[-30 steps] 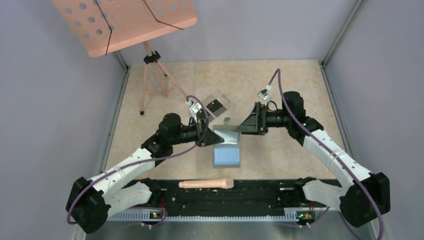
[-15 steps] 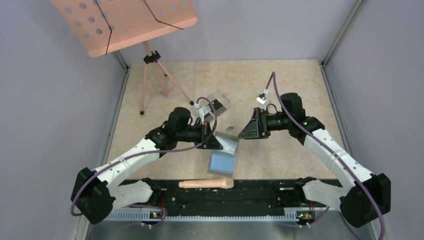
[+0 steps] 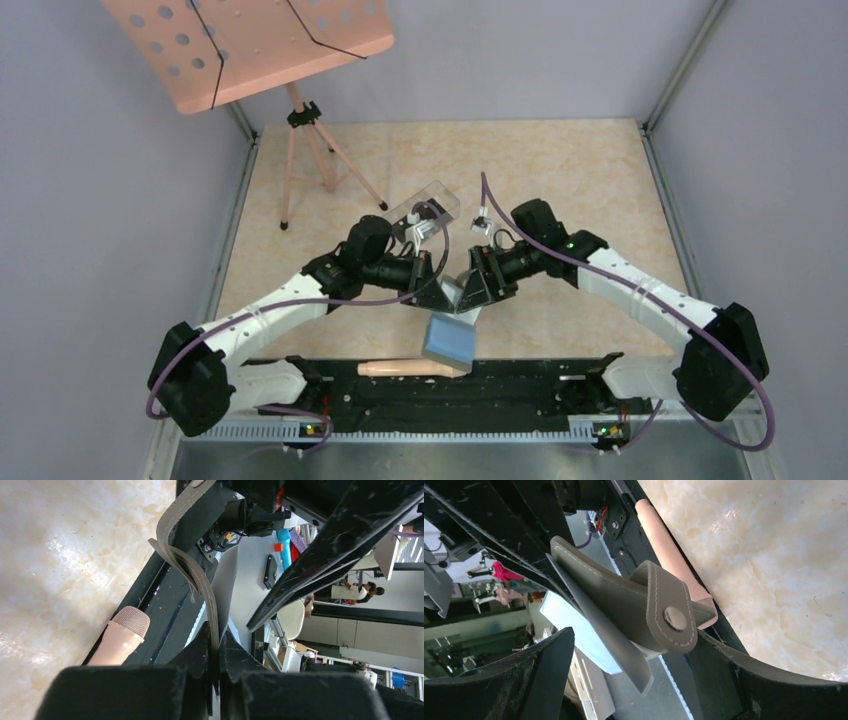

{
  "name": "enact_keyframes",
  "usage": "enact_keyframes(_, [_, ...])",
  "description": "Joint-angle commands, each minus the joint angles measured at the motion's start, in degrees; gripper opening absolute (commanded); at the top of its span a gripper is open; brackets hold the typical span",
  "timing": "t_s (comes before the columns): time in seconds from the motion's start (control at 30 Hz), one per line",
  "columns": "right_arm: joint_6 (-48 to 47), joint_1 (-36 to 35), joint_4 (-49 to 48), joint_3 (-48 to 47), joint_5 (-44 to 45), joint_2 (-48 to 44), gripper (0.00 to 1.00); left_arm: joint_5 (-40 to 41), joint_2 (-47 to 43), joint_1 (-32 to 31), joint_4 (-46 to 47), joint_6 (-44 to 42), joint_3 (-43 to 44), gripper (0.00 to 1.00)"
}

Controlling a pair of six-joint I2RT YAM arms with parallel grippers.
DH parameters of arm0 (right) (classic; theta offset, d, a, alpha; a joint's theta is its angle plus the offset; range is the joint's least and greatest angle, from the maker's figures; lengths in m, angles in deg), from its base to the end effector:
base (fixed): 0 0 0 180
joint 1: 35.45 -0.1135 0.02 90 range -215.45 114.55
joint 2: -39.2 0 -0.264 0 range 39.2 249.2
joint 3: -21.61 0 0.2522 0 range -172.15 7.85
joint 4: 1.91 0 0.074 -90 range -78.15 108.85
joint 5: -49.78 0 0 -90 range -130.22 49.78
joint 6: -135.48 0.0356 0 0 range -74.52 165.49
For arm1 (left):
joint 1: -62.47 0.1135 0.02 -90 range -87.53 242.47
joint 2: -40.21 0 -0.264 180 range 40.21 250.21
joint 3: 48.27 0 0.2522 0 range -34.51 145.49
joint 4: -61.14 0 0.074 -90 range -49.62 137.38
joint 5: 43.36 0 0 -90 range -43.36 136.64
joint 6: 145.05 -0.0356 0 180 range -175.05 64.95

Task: Put the credit cards into the card holder
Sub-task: Place the card holder at the center of the board.

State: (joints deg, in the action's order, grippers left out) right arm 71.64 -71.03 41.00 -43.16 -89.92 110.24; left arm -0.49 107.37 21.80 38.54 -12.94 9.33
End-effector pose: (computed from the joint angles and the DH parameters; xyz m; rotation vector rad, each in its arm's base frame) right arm 0.1862 0.1666 0.2622 -0.6498 2.5147 1.5061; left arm 0.1721 -0.1823 0.2626 0.5413 2.3770 -1.6413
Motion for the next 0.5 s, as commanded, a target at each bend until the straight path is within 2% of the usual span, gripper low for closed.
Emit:
enact_keyframes(0.0, [-5.5,-1.8,3.1,-3.8,2.6,0.8,0.82,-4.1,-1.3,-0.4,6.5,0.5,2.7,0.00])
enact_keyframes(0.1, [-6.7,-1.8,3.8,-4.4,3.6,0.4,0.83,-5.2,-1.4,-0.6,7.0,0.4,2.8,0.00])
enact_keyframes(0.37, [-10.7,-1.8,10.7,-9.9,13.9,0.3,0.83,-8.1,-0.3,-1.6,4.6,-1.0,4.1,0.00])
enact_keyframes(0.47, [-11.5,-1.8,11.3,-10.5,12.7,0.5,0.84,-8.6,0.3,-1.9,3.8,-1.7,4.7,0.00])
